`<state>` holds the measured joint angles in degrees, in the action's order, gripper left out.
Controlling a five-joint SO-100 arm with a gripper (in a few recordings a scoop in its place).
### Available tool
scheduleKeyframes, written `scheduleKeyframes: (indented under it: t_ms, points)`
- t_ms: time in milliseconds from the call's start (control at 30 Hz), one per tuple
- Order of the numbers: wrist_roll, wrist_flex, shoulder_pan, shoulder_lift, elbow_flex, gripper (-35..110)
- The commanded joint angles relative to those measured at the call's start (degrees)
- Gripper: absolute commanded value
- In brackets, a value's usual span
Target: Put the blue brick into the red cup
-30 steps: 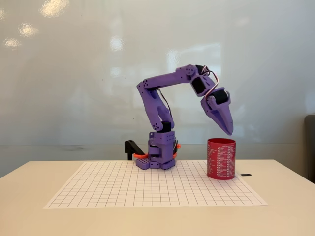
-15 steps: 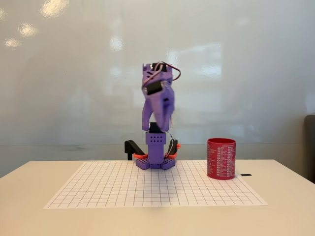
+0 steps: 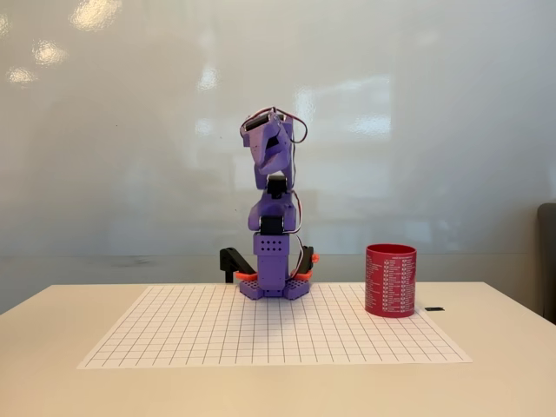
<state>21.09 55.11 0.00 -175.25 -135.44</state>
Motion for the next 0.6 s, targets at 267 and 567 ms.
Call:
scheduleKeyframes:
  t_ms: [267, 567]
  points:
    - [-3.8, -3.1, -2.5, -13.9, -33.8, -1]
    - [-5.9, 11.4, -2.9, -13.9, -38.5, -1]
